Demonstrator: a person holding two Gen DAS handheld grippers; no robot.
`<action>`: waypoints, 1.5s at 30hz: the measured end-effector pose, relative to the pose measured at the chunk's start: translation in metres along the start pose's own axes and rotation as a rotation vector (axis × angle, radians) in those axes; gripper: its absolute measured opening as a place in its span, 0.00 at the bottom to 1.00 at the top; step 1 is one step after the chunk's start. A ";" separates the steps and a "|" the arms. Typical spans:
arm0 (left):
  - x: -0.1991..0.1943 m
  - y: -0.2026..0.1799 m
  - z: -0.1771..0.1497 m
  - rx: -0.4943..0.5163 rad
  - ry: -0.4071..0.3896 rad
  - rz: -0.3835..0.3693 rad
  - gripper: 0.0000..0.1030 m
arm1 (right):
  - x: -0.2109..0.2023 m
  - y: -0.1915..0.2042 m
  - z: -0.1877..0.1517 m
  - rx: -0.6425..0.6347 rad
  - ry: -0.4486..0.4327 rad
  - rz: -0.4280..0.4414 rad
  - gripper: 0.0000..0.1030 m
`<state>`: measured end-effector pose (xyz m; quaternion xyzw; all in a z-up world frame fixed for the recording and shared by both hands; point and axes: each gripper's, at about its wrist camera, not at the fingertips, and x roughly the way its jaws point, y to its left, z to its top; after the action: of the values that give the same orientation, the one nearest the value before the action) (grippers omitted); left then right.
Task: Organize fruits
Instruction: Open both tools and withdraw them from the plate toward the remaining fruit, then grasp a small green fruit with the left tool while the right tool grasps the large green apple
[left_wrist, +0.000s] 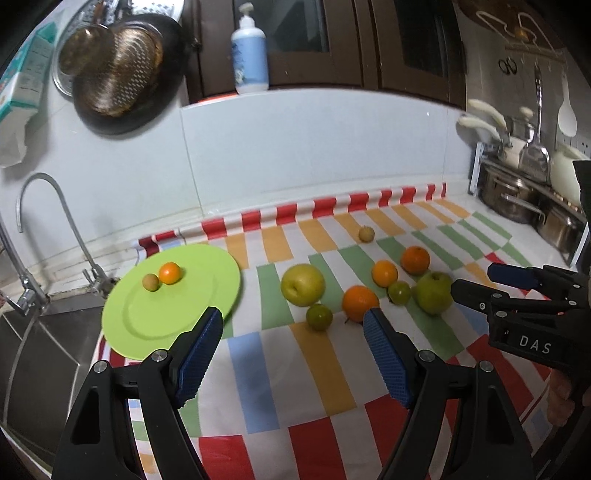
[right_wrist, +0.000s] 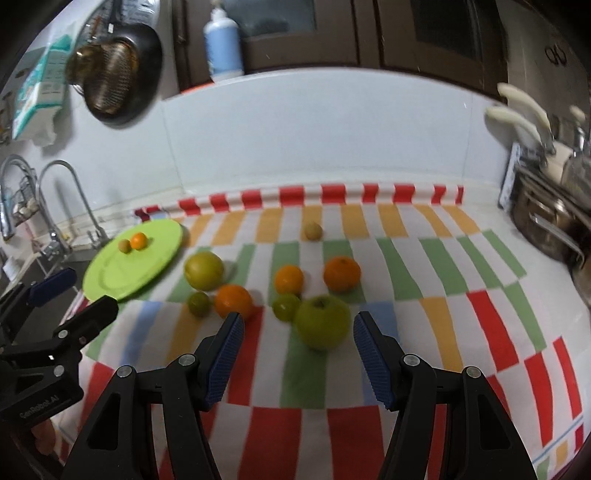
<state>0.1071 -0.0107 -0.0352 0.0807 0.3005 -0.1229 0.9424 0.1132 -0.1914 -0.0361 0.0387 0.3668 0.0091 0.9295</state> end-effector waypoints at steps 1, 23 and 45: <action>0.005 0.000 -0.001 0.001 0.015 -0.001 0.76 | 0.004 -0.002 -0.001 0.005 0.011 -0.006 0.61; 0.084 0.002 -0.010 0.004 0.157 -0.049 0.71 | 0.057 -0.013 -0.002 0.020 0.133 -0.045 0.61; 0.129 -0.007 -0.003 0.004 0.256 -0.159 0.28 | 0.084 -0.012 0.003 0.004 0.148 -0.050 0.52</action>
<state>0.2055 -0.0406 -0.1139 0.0734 0.4232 -0.1866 0.8836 0.1764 -0.1997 -0.0920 0.0307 0.4354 -0.0123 0.8996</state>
